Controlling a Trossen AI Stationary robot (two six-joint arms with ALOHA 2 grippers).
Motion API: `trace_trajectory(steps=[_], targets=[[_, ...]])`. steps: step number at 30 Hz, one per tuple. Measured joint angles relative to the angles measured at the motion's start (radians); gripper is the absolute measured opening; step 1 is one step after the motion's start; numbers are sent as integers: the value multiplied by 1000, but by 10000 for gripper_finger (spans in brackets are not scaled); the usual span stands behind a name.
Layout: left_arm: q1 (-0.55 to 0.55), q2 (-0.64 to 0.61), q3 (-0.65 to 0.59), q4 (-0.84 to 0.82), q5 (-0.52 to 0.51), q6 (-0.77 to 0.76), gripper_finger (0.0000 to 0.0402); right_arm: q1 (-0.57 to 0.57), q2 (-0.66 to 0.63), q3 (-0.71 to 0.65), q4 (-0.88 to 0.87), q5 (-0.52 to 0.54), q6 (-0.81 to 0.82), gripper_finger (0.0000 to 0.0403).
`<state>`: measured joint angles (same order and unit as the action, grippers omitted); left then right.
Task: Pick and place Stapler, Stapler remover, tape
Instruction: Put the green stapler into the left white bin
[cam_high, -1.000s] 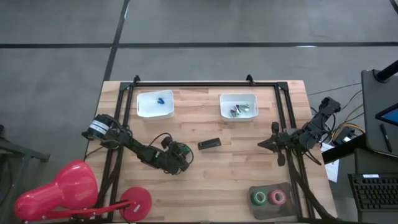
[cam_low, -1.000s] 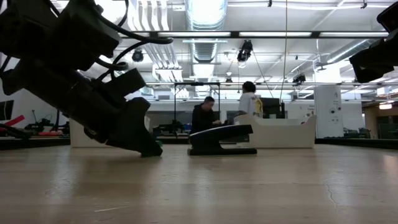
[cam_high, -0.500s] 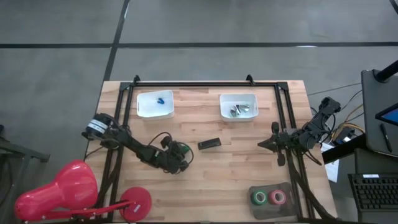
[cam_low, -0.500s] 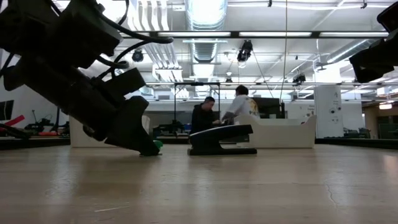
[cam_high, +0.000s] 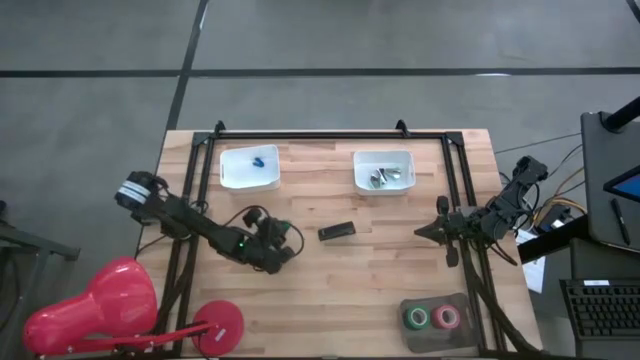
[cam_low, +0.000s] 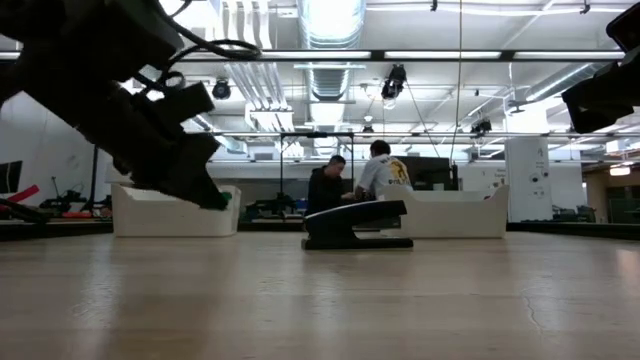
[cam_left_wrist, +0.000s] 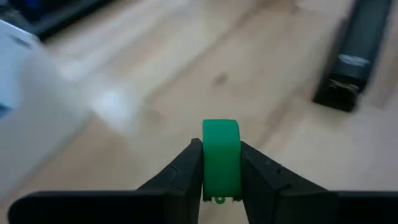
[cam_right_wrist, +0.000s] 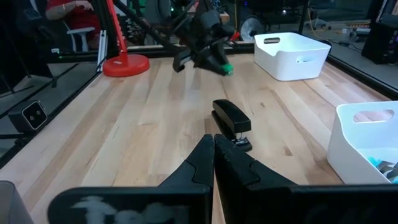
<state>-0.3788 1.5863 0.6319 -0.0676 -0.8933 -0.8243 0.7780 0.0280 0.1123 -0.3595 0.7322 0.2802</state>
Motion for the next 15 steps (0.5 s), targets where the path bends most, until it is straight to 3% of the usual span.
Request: trace_trajectory(steps=[7, 15], targets=[[11, -160, 0, -197, -115, -20, 76, 0, 0, 0, 0, 0, 0, 8], [74, -366, 1, -339, -267, 3, 87, 0, 0, 0, 0, 0, 0, 8]])
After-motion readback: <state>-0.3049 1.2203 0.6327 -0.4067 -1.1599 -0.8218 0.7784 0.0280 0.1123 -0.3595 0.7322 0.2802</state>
